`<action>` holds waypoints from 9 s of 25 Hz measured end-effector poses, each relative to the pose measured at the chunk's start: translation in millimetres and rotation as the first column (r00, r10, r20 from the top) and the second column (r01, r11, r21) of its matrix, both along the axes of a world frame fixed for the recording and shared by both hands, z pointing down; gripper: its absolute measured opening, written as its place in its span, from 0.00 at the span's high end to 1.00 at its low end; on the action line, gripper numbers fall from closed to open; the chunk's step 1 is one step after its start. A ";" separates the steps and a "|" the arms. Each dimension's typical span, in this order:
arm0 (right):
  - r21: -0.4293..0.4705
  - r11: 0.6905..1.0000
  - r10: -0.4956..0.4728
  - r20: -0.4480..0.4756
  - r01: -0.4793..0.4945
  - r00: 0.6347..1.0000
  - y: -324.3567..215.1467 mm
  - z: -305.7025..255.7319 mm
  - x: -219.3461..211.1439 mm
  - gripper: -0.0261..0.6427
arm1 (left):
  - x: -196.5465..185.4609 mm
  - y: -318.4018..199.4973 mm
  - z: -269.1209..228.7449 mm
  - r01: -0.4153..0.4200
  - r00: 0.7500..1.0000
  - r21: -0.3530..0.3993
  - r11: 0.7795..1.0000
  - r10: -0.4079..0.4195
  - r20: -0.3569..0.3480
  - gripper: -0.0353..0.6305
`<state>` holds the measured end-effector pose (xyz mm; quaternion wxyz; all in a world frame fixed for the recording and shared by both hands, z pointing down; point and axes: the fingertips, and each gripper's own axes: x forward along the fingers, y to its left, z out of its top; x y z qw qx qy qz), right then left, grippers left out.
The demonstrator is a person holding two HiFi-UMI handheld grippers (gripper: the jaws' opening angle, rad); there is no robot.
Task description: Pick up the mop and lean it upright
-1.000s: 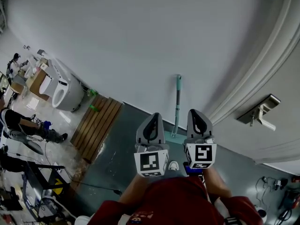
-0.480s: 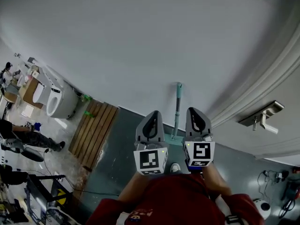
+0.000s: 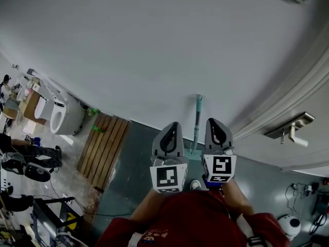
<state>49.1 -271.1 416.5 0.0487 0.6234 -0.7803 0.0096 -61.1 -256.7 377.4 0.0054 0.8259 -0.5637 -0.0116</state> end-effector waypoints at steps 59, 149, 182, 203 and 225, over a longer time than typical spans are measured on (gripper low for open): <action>-0.171 0.983 0.056 -0.059 -0.065 0.997 -64.0 94.9 -20.8 0.80 | -38.5 -6.5 16.0 0.095 0.995 -0.032 0.995 -0.094 0.038 0.93; -0.067 0.997 -0.036 -0.025 0.034 0.999 20.3 25.3 -34.5 0.81 | -46.7 2.3 -9.2 0.179 0.984 0.064 0.982 -0.178 -0.024 0.93; -0.138 0.990 0.016 -0.105 -0.030 0.994 -69.3 96.6 -34.3 0.79 | -49.4 -1.2 4.3 0.199 0.980 0.035 0.979 -0.198 -0.007 0.93; -0.159 0.981 0.088 -0.139 -0.110 0.986 -111.3 101.6 -30.3 0.78 | -57.3 3.1 4.5 0.198 0.980 0.034 0.980 -0.197 -0.024 0.93; -0.186 0.981 0.026 -0.103 -0.045 0.994 -82.9 105.5 -39.7 0.65 | -59.8 8.3 8.6 0.205 0.979 0.018 0.979 -0.205 -0.010 0.93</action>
